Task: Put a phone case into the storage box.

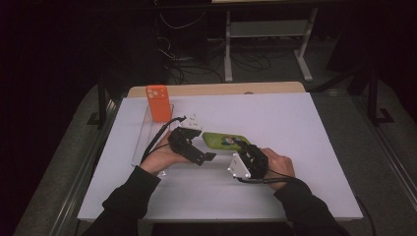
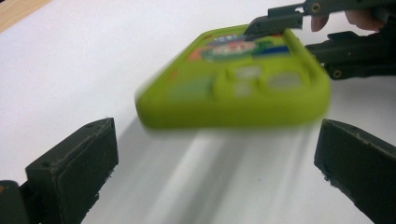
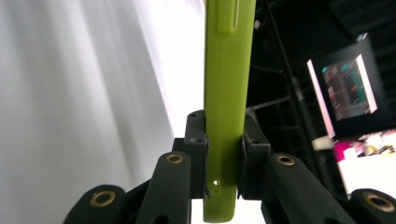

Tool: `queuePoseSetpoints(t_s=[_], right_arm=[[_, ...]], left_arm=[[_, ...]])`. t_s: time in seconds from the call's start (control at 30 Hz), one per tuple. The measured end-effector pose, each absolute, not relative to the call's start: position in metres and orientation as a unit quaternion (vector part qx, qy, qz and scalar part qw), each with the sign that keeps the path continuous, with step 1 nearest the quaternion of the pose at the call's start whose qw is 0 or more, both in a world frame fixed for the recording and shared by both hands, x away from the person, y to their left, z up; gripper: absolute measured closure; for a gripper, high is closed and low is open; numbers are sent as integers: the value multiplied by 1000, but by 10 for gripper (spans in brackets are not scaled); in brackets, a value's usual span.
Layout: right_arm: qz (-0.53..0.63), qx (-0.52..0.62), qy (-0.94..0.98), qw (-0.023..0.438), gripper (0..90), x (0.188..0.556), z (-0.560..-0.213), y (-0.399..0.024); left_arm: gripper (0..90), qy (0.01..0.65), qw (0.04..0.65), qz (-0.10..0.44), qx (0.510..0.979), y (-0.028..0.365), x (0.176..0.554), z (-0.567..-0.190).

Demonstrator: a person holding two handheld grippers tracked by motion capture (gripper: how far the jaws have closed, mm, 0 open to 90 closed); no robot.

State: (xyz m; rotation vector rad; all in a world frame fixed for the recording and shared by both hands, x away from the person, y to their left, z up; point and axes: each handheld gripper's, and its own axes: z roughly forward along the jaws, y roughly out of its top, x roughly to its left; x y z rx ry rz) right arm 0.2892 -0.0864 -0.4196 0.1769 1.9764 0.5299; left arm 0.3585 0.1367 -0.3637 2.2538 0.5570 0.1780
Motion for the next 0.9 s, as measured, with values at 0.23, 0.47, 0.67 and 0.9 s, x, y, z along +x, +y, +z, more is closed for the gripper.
queuePoseSetpoints(t_s=[0.23,0.47,0.67,0.9], right_arm=[[282,170,832,445,755,299,-411,-99],[340,250,830,364,754,308,-406,-109],[383,305,820,297,755,313,-403,-115],[441,374,788,212,755,319,-402,-120]], left_arm=[[0,221,398,75,887,137,360,-364],[0,238,403,72,881,139,360,-365],[0,258,414,71,870,141,362,-363],[0,283,445,78,846,144,366,-360]])
